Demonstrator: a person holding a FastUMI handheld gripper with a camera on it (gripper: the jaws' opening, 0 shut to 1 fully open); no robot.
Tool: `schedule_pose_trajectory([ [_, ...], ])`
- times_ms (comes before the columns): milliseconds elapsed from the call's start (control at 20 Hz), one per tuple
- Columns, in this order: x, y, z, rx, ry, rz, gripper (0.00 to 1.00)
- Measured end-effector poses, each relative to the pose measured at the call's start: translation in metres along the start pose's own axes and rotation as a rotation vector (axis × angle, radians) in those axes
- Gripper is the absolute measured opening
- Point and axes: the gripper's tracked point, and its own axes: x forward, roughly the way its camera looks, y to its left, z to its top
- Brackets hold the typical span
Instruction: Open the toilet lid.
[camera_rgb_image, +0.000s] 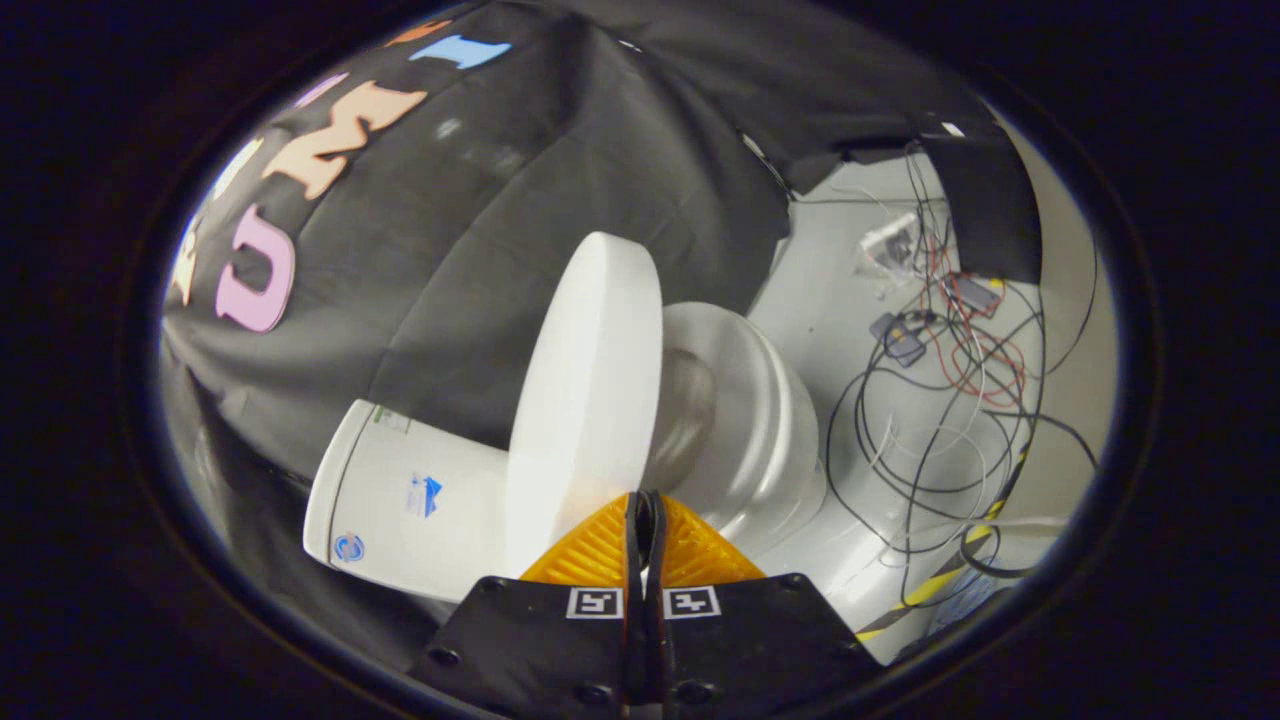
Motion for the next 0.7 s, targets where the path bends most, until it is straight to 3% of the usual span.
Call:
schedule_pose_trajectory([
  [300, -0.019, 0.038, 0.013, -0.113, -0.102, 0.043, 0.00],
  [700, -0.023, 0.049, 0.019, -0.101, -0.110, -0.001, 0.00],
])
